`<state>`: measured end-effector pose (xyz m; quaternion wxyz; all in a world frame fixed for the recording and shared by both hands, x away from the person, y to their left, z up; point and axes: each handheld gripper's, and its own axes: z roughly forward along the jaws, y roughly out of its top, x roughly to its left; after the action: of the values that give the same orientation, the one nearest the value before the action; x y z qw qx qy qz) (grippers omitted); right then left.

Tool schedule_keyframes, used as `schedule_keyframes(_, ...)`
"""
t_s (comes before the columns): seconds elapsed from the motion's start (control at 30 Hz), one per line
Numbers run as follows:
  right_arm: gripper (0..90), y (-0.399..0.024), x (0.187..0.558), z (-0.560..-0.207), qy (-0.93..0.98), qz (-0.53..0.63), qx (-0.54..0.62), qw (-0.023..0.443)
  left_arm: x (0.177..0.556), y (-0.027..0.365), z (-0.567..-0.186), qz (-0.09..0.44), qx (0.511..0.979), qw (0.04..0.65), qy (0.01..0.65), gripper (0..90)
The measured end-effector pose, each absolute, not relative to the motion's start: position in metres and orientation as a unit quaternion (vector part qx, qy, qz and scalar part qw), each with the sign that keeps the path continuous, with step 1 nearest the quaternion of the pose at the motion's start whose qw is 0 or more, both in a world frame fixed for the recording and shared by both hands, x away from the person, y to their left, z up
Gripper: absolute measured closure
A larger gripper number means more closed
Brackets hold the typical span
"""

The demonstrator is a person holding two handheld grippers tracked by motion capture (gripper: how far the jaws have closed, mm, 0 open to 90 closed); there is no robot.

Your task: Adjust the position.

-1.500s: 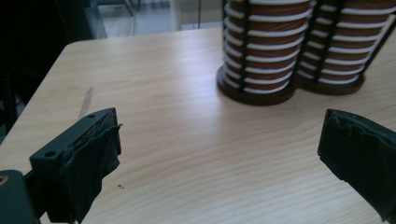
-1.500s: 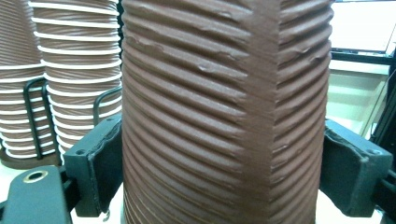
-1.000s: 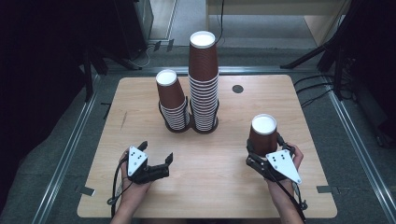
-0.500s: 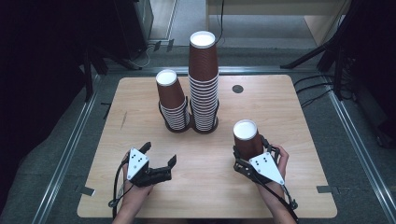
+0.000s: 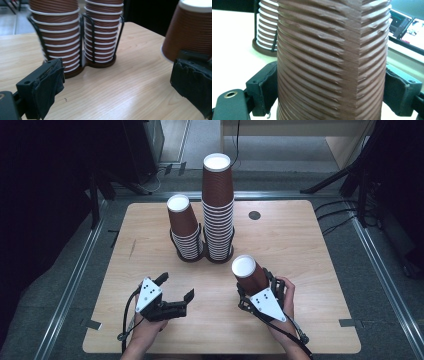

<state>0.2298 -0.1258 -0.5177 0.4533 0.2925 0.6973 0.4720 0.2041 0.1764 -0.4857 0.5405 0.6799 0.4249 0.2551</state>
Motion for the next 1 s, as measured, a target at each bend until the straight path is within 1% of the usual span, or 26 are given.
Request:
schedule_keyframes(0.13,12.8,-0.119,0.226,-0.523,0.712,0.456,0.265,0.464,0.205,0.168,-0.483,0.248,0.686,0.544,0.414,0.0)
schedule_keyframes(0.4,12.8,-0.109,0.219,-0.525,0.722,0.447,0.241,0.471,0.203,0.152,-0.479,0.231,0.701,0.546,0.396,0.0)
schedule_keyframes(0.5,12.8,-0.105,0.216,-0.527,0.727,0.436,0.22,0.483,0.201,0.148,-0.477,0.227,0.706,0.548,0.388,0.0)
schedule_keyframes(0.8,12.8,-0.09,0.208,-0.531,0.744,0.417,0.158,0.498,0.198,0.141,-0.474,0.215,0.713,0.553,0.373,0.0)
schedule_keyframes(1.0,12.8,-0.084,0.204,-0.532,0.749,0.411,0.135,0.501,0.197,0.136,-0.474,0.197,0.723,0.558,0.358,0.0)
